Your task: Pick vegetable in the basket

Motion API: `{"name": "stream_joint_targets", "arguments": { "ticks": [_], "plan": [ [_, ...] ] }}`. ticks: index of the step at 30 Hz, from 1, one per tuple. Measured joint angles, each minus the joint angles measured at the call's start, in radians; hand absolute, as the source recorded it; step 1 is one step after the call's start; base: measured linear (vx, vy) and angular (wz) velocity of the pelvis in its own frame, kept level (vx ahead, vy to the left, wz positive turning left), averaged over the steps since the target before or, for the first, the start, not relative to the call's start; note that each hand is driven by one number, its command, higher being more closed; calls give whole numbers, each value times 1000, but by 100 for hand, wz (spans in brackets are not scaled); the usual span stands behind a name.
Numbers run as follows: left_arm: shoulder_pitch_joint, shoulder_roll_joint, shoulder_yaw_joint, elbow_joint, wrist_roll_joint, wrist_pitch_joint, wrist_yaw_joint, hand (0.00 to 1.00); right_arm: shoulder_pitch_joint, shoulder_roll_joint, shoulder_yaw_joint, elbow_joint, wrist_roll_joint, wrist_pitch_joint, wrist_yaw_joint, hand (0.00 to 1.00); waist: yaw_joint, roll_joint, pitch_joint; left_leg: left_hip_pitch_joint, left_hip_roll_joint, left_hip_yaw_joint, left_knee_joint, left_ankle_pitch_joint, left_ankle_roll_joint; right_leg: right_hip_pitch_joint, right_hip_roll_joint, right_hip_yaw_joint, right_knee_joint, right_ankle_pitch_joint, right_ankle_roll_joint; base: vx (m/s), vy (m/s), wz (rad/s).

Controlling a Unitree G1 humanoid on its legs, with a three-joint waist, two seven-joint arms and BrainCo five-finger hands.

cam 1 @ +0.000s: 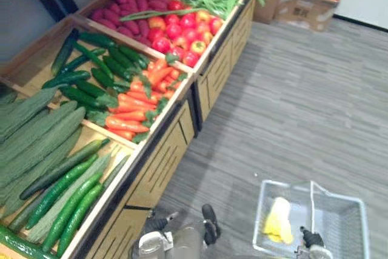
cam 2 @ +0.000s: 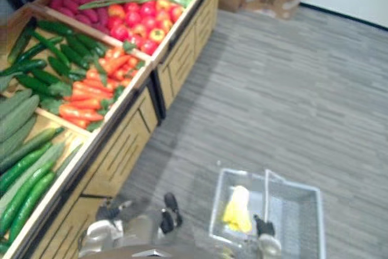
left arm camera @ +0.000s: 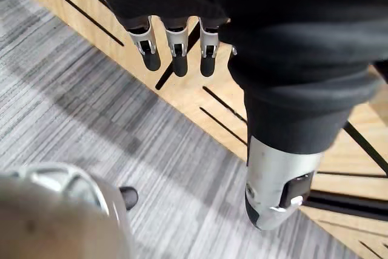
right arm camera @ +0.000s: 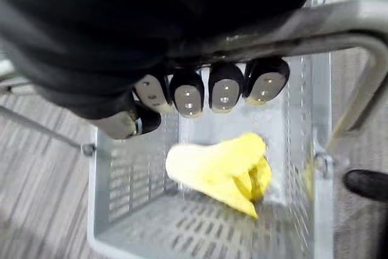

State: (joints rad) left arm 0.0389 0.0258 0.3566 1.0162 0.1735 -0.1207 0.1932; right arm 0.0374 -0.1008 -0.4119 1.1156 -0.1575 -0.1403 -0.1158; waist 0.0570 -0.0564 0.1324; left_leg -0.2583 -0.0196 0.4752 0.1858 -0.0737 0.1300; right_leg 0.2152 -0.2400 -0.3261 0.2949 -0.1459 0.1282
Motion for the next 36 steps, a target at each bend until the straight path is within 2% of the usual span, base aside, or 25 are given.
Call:
{"name": "stream_joint_targets", "arguments": {
  "ticks": [1, 2, 3, 4, 6, 7, 9, 10, 11, 13, 14, 16, 18, 20, 21, 22, 24, 26, 27, 28, 29, 30, 32, 34, 36],
  "plan": [
    [10, 21, -13, 20, 10, 4, -1, 0, 0, 4, 16, 1, 0, -1, 7, 100, 1, 12, -13, 34, -15, -23, -18, -16, -4, -75, -29, 38, 189, 61, 59, 352, 170, 40],
    [19, 27, -22, 26, 22, 12, -2, 0, 0, 4, 34, 1, -1, -3, 11, 100, 0, 11, -12, 57, -21, -34, -31, -22, -5, -116, -38, 65, 288, 119, 79, 356, 152, 40],
    [40, 49, -51, 41, 44, 24, -3, 0, -6, 6, 57, -1, -2, -12, 16, 100, -8, 10, -11, 106, -29, -63, -59, -29, -9, -207, -47, 127, 489, 219, 120, 356, 128, 63],
    [58, 62, -73, 63, 46, 42, -4, 0, -11, 5, 59, -9, -2, -25, 18, 100, -24, 10, -11, 156, -41, -108, -80, -36, -17, -276, -51, 132, 670, 218, 127, 448, 138, 84],
    [82, 66, -77, 63, 45, 45, -4, 0, -6, 2, 65, -19, -2, -33, 16, 100, -29, 7, -11, 230, -50, -155, -115, -46, -29, -342, -51, 115, 799, 192, 83, 386, 78, 79],
    [102, 68, -75, 64, 45, 45, -4, 0, -3, 4, 64, -19, -2, -43, 16, 100, -29, 6, -7, 282, -53, -182, -134, -54, -42, -386, -46, 103, 818, 123, 78, 302, 14, 71],
    [110, 69, -72, 65, 44, 45, -4, 0, -4, 7, 54, -19, -1, -47, 19, 100, -29, -10, -16, 331, -55, -244, -142, -64, -57, -439, -40, 70, 683, 2, 60, 385, -53, 92],
    [111, 70, -65, 65, 41, 44, -4, 0, -5, 7, 48, -19, -1, -47, 19, 100, -29, -11, -17, 340, -55, -268, -146, -63, -56, -445, -41, 55, 613, -12, 48, 427, -117, 114],
    [98, 71, -49, 63, 41, 44, -4, 0, -7, 10, 34, -17, -2, -47, 23, 100, -30, -20, -22, 345, -53, -308, -149, -64, -57, -459, -40, 52, 454, -21, 31, 299, -108, 110],
    [78, 62, -28, 59, 41, 42, -4, 0, -20, 12, 15, -3, -2, -41, 27, 100, -28, -23, -21, 350, -37, -358, -150, -72, -71, -472, -26, 82, 211, -14, 27, 364, -189, 102],
    [77, 58, -11, 59, 41, 42, -4, 0, -31, 24, -2, 0, -2, -37, 32, 100, -27, -18, -21, 352, -14, -391, -149, -82, -87, -474, -5, 118, 75, 1, 28, 357, -238, 76],
    [82, 58, 6, 60, 41, 42, -4, 0, -43, 51, -16, 0, -2, -35, 35, 100, -27, -15, -20, 368, 34, -440, -147, -108, -131, -473, 7, 164, -90, 84, 24, 370, -318, 64],
    [91, 55, 17, 70, 41, 42, -5, 0, -43, 64, -25, 0, -3, -34, 37, 100, -24, -18, -21, 388, 72, -468, -142, -138, -180, -470, 4, 186, -180, 140, 34, 337, -362, 50],
    [102, 64, 32, 87, 41, 39, -8, 0, -40, 73, -24, 1, -9, -29, 40, 100, -25, -42, -18, 402, 95, -493, -130, -170, -230, -455, 0, 223, -231, 160, 37, 435, -602, 62],
    [98, 76, 36, 96, 40, 37, -8, 0, -32, 69, -28, 3, -19, -22, 42, 100, -30, -46, -20, 411, 127, -521, -129, -198, -265, -452, 6, 222, -200, 238, 65, 410, -645, 77],
    [86, 46, 38, 103, 37, 35, -14, 0, -39, 46, -48, 2, -20, -14, 39, 100, -29, 4, -14, 408, 189, -513, -127, -187, -283, -458, 53, 170, -139, 182, 39, 319, -494, 74],
    [88, 26, 52, 103, 24, 34, -17, 0, -42, 17, -53, 10, -20, -10, 37, 100, -31, 39, -18, 399, 235, -499, -126, -102, -329, -474, 76, 127, -46, 120, -9, 315, -427, 58],
    [97, 12, 83, 97, -20, 34, -13, 0, -44, -14, -40, 23, -25, -11, 38, 100, -37, 42, -20, 332, 266, -510, -56, -13, -327, -465, 82, 59, 7, 65, -67, 328, -455, 70],
    [97, 12, 84, 96, -25, 34, -12, 0, -43, -18, -40, 24, -30, -11, 38, 100, -39, 39, -19, 320, 269, -512, -43, -2, -324, -463, 81, 49, 11, 59, -75, 248, -348, 91],
    [97, 15, 88, 97, -59, 35, -9, 0, -43, -21, -43, 35, -36, -12, 36, 100, -56, 46, -18, 287, 278, -504, -16, 58, -299, -438, 73, 4, 15, 48, -94, 210, -297, 112],
    [99, 18, 92, 98, -88, 36, -4, 0, -39, -29, -55, 41, -33, -11, 33, 100, -71, 31, -9, 277, 286, -433, -12, 127, -270, -400, 63, -33, 12, 37, -110, 197, -272, 131],
    [102, 17, 92, 97, -94, 35, 0, 0, -32, -30, -62, 43, -27, -10, 31, 100, -76, 32, -9, 277, 295, -371, -12, 151, -259, -379, 60, -50, 8, 35, -113, 161, -216, 136],
    [104, 15, 93, 97, -94, 35, 4, 0, -5, -35, -109, 53, 3, -9, 31, 100, -79, 34, -9, 276, 292, -137, -8, 155, -263, -314, 57, -89, -28, 31, -121, 108, -142, 106],
    [105, 13, 95, 96, -93, 36, 9, 0, -4, -45, -147, 67, 11, -3, 28, 100, -80, 34, -10, 268, 260, -70, -41, 152, -268, -297, 61, -110, -66, 31, -120, 35, -56, 55],
    [105, 2, 116, 96, -93, 36, 20, 0, -4, -59, -199, 77, 13, 5, 24, 100, -78, 42, -12, 265, 244, -79, -98, 157, -263, -298, 69, -111, -104, 31, -118, -14, 3, 37]
  ]
}}
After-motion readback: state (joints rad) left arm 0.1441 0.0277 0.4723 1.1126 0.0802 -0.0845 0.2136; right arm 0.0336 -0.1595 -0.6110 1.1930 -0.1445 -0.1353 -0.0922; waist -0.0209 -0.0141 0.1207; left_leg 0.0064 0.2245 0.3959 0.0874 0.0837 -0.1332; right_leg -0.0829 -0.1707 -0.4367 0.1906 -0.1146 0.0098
